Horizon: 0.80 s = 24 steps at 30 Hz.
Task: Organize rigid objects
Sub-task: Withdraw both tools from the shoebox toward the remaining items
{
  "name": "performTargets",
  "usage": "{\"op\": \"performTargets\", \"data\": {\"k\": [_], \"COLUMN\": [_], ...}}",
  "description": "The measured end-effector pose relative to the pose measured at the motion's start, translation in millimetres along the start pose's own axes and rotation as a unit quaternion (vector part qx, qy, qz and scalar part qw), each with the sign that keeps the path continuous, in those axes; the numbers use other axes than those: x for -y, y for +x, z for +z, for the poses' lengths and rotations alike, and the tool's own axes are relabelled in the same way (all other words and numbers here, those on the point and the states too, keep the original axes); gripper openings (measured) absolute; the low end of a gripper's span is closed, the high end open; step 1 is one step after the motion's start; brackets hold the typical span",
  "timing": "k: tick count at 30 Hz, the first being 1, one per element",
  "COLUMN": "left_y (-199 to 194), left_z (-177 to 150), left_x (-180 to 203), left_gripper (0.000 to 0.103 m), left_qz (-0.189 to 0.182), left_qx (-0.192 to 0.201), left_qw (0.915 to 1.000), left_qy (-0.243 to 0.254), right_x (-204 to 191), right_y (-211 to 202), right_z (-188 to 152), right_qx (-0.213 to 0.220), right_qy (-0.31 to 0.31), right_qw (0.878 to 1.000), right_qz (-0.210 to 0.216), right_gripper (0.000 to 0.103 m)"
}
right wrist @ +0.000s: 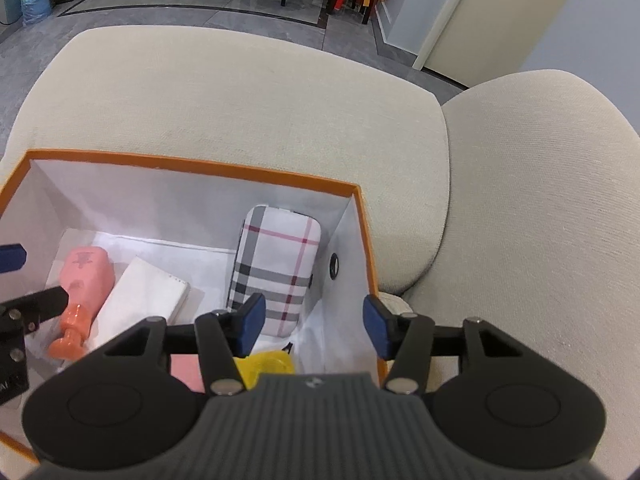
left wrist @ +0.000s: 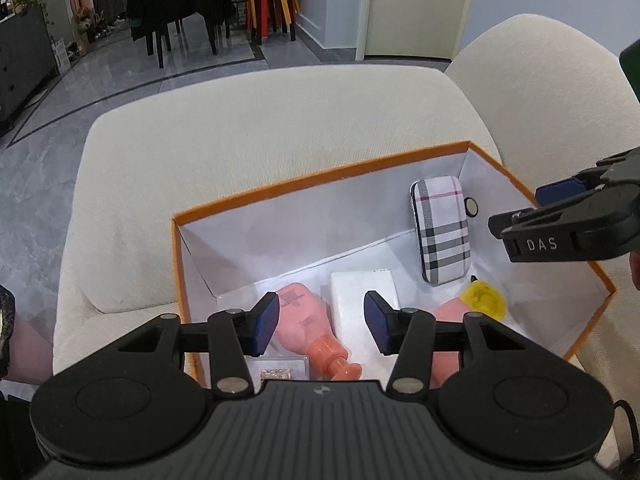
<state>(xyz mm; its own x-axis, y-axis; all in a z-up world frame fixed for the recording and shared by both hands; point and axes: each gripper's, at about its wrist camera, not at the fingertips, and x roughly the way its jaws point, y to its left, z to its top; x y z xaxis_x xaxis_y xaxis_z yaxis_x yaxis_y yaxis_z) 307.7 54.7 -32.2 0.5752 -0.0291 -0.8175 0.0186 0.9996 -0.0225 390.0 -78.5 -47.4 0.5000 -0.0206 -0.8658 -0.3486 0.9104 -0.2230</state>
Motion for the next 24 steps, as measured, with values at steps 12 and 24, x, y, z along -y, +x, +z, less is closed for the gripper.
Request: {"op": "performTargets", "data": {"k": [12,24], "left_y": [-42,-93], "left_z": [4,5], "left_x": [4,9], "left_gripper": [0.062,0.067], "left_qz": [0.012,0.024], "left_qx": [0.027,0.069], "left_qw": [0.9995,0.9971], "left_qy": [0.008,0.021], "right_x": [-3,6], "right_y": [-51,-117], "right_z": [-6,-19], "right_qx": [0.035,0.076], "right_qy": [-0.002,0.003], "right_qw": [0.999,0.997], "right_qz": [0.008,0.004], "right_gripper": [0.059,0.062]}}
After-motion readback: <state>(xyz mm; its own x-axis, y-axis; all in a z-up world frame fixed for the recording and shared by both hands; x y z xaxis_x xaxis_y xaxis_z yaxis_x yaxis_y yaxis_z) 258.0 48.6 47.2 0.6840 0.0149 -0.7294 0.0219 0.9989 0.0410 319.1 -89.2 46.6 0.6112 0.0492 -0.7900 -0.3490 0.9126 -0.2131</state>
